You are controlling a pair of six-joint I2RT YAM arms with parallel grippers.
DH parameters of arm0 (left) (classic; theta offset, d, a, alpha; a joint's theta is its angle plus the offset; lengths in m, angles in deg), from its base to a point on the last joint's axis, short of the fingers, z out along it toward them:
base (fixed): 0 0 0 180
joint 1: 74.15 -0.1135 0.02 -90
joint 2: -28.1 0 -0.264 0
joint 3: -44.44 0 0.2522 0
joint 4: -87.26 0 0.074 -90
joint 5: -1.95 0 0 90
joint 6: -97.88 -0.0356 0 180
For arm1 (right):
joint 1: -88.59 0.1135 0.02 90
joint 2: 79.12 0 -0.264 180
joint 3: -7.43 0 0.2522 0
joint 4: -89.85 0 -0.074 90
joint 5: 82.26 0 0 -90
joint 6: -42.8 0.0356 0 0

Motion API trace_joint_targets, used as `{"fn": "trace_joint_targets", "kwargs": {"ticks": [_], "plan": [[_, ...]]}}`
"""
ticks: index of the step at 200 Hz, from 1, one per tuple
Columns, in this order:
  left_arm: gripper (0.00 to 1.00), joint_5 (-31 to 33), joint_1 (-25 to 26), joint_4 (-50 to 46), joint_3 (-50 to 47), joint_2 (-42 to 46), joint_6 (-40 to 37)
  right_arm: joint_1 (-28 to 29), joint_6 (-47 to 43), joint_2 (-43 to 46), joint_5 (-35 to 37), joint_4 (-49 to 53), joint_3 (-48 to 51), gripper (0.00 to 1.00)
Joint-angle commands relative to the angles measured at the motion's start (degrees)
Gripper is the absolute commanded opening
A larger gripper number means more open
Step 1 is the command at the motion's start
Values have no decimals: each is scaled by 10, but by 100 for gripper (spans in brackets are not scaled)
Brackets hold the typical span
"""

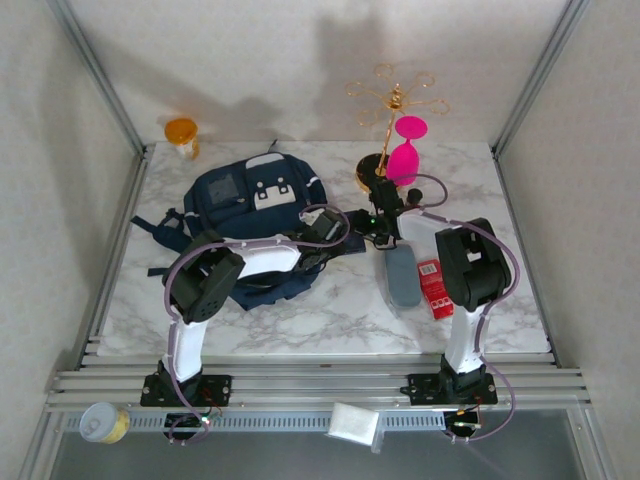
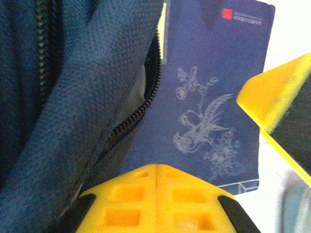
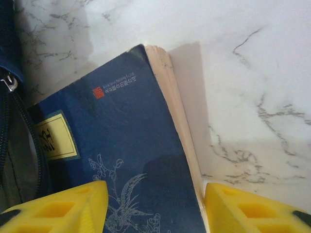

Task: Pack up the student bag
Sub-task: Move the student bag to the middle-left of the table.

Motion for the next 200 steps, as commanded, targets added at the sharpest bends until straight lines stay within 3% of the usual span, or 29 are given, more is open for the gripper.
{"fn": "trace_joint_targets", "kwargs": {"ticks": [1,73,98,134,162,200], "plan": [[0,64,-13,-60,1,-14,-32,-1,-26,-19,-56,3,-16,57],[0,53,-20,-64,-47,-6,-53,-2,-43,67,-182,-21,69,42],[0,51,-20,-59,-54,-4,-50,-2,-49,90,-151,-20,86,37],[0,43,-20,-52,-58,3,-50,-3,-64,65,-167,-24,80,28],[0,37,-20,-51,-60,6,-52,-3,-89,61,-107,-13,69,28],[0,29,-19,-48,-56,12,-49,-3,-111,20,-102,-16,33,26]]}}
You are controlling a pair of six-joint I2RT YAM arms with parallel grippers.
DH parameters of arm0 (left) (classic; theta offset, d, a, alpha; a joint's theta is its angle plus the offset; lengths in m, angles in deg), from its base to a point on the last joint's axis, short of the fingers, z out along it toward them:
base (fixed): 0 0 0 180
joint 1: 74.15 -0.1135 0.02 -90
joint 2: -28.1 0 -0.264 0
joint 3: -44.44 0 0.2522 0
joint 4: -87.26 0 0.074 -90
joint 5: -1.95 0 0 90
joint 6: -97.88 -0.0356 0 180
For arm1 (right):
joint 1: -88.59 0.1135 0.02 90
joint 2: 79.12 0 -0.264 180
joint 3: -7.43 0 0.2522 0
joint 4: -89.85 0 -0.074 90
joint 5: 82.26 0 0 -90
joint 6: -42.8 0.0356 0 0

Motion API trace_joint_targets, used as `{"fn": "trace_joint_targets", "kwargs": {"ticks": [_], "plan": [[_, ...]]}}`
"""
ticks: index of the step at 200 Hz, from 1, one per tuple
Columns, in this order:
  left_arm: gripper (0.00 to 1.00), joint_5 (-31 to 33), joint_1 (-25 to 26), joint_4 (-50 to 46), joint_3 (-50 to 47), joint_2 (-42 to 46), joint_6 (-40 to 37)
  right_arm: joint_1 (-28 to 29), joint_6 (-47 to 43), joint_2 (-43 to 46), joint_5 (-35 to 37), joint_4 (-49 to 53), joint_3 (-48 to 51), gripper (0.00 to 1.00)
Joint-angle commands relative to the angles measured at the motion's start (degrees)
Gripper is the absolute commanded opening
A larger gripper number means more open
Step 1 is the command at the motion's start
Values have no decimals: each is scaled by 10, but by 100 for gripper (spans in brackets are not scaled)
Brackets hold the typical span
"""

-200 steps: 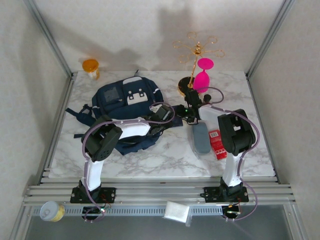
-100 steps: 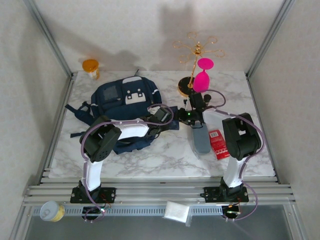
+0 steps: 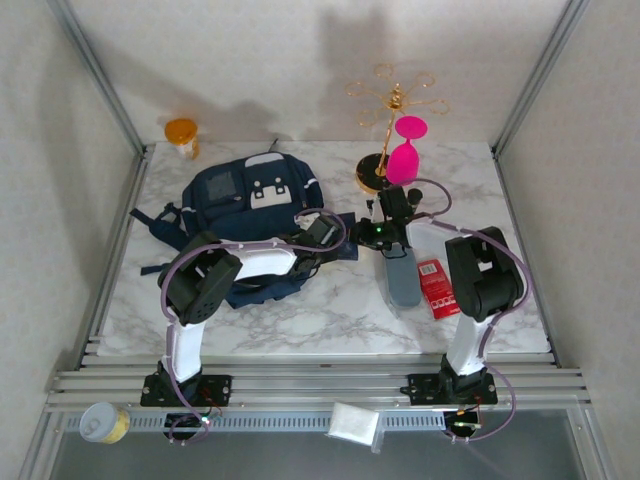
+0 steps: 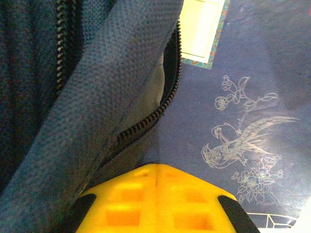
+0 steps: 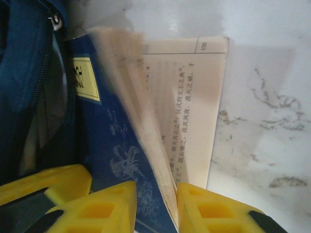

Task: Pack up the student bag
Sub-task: Move the student bag to the middle-left of the table.

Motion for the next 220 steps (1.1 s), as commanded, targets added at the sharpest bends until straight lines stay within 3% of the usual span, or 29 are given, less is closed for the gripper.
{"fn": "trace_joint_targets", "kwargs": {"ticks": [1,27,44,72,91,123,131,144,157,169,195,220], "plan": [[0,3,-15,-45,-17,-3,-6,8,-26,-32,-5,5,-33,26],[0,20,-17,-56,-14,10,-8,8,-32,-35,21,19,-38,22],[0,39,-28,-71,-14,17,-13,8,-25,-21,10,17,-23,8],[0,36,-66,-57,-40,45,-12,19,9,10,6,10,24,0],[0,40,-84,-69,-36,59,-14,41,50,45,13,-6,66,0],[1,16,-86,-54,-59,97,1,107,145,129,91,15,129,0],[4,1,-84,-49,-67,109,9,127,170,147,101,15,146,12],[18,-5,-74,-47,-84,131,25,152,197,178,119,20,163,17],[30,-11,-60,-43,-107,158,47,163,200,212,161,37,164,33],[40,-17,-44,-38,-128,183,73,155,181,228,185,66,149,38],[48,-27,-12,-16,-166,219,132,100,124,202,158,96,88,50],[50,-16,7,-7,-175,212,171,86,69,101,141,119,0,62]]}}
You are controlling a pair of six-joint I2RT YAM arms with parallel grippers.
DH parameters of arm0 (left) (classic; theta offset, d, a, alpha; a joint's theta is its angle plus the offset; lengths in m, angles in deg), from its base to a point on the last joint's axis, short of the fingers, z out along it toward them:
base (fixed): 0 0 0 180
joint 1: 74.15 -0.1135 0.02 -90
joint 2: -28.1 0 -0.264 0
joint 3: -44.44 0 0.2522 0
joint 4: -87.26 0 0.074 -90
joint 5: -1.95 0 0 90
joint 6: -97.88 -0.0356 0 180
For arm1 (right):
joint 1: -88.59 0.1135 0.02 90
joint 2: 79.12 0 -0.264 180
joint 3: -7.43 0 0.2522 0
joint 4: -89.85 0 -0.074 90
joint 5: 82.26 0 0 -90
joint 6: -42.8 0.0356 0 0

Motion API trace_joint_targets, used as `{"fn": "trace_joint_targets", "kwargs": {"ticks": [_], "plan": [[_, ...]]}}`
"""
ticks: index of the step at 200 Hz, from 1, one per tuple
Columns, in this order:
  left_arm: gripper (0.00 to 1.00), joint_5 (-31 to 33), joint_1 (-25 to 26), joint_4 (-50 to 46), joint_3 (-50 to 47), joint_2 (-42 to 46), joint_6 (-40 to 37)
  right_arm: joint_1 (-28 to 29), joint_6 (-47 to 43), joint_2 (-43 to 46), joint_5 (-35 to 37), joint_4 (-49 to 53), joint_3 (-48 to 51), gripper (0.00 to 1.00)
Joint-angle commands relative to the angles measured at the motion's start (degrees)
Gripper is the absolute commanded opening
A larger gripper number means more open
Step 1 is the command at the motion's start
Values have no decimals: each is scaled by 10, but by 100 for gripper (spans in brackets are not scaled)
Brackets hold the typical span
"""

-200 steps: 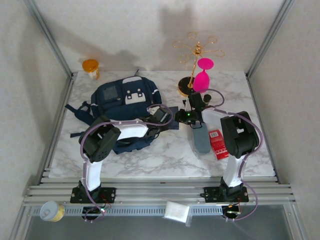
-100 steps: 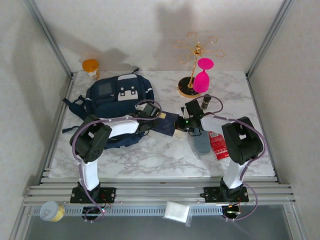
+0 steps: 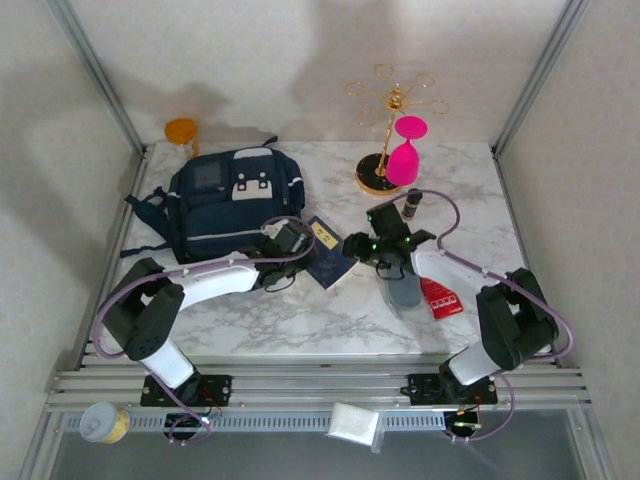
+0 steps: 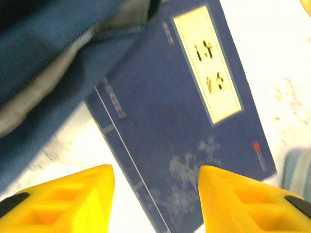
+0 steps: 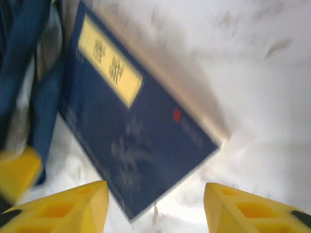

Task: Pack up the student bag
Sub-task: Pick up the book from the center of the table.

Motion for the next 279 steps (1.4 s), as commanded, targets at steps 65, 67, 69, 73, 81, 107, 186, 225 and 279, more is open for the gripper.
{"fn": "trace_joint_targets", "kwargs": {"ticks": [65,67,69,73,81,107,186,225,279], "plan": [[47,-5,21,58,1,-65,50,-27,-107,-235,-42,24,-172,75],[48,-3,21,52,3,-67,50,-28,-108,-237,-46,24,-171,74],[48,0,21,46,5,-69,51,-27,-108,-238,-51,22,-170,74],[47,4,20,38,8,-73,52,-27,-109,-240,-62,19,-168,74],[47,1,17,36,8,-80,51,-27,-113,-241,-87,13,-157,72],[46,1,14,53,-5,-88,56,-20,-116,-211,-147,-1,-113,66],[40,-24,10,66,-2,-113,22,-20,-134,-145,-225,-2,-23,39],[40,28,11,20,-2,-99,14,-30,-136,-102,-191,21,-24,37],[40,32,11,14,3,-105,-2,-33,-141,-98,-195,29,-22,25]]}}
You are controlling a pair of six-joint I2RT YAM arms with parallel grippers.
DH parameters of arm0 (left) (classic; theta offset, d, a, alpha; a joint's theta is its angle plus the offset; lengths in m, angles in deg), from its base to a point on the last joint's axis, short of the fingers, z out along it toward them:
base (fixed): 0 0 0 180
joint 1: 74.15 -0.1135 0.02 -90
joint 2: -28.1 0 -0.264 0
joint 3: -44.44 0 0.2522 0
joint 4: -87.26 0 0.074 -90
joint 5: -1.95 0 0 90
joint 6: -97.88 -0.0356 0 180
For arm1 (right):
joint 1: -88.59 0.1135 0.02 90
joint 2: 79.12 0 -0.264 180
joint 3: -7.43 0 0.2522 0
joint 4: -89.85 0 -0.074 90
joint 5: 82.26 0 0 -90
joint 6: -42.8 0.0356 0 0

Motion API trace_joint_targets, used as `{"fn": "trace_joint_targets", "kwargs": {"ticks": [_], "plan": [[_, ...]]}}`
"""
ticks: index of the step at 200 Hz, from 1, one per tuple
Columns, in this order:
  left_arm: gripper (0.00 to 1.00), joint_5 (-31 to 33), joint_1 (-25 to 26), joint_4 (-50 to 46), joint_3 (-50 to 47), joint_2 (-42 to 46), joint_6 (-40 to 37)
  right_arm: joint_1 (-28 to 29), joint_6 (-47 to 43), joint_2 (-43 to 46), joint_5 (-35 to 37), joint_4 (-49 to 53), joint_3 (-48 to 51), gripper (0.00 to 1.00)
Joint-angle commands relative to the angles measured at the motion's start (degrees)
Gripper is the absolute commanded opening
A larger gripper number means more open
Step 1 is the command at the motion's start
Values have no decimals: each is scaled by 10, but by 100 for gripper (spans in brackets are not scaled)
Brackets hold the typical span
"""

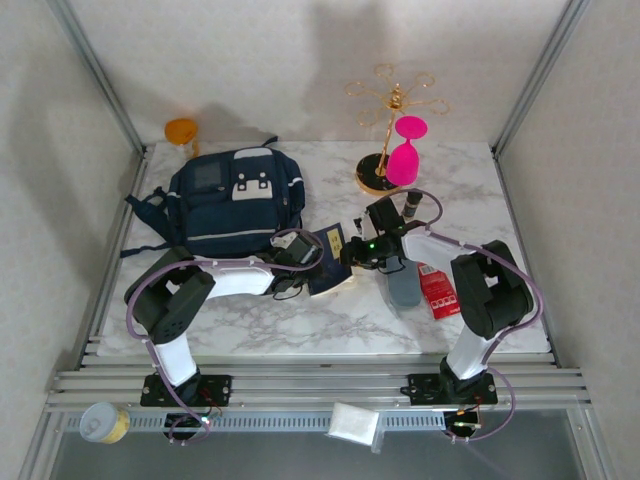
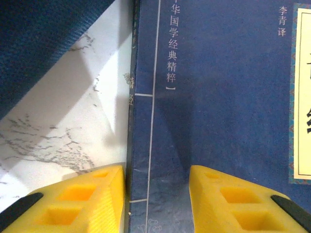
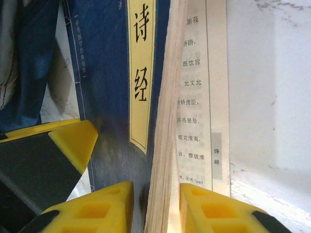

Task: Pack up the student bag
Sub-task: Pick up the book from the center of the table.

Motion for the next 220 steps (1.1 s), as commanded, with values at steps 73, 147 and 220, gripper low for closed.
{"fn": "trace_joint_targets", "kwargs": {"ticks": [73,147,220], "plan": [[43,32,-2,-43,23,1,-23,-1,-5,37,-15,29,-6,2],[73,-86,-57,36,-83,190,-20,-17,49,174,-134,-1,-6,0],[95,-253,-98,213,-138,285,14,-15,171,196,-291,-154,12,2]]}}
